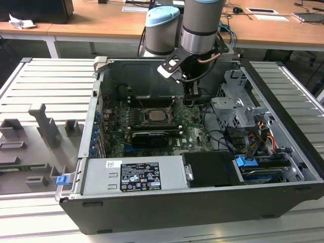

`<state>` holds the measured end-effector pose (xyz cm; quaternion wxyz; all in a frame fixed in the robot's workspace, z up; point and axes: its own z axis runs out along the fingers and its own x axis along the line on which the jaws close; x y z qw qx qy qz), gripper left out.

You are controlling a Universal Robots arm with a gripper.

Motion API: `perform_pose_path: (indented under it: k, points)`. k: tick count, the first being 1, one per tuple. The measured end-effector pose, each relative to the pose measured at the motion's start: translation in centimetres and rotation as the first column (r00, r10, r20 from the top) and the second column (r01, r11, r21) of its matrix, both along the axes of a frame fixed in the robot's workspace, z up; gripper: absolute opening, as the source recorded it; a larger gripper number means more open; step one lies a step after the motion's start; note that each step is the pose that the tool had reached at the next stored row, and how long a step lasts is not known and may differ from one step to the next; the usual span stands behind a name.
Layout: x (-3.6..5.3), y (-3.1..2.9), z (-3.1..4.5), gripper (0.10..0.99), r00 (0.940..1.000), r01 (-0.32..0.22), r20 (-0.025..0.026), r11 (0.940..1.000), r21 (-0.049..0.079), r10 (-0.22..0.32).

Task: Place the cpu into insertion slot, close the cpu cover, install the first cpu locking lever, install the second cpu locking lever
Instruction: 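Close the cpu cover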

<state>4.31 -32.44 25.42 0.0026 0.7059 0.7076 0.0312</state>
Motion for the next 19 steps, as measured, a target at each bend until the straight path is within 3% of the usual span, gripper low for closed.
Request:
perform_pose_path:
  k: [19]
  points:
    - [-2.11,0.0,-0.24,0.106,1.0,0.0,0.0,1.0,0.0,0.0]
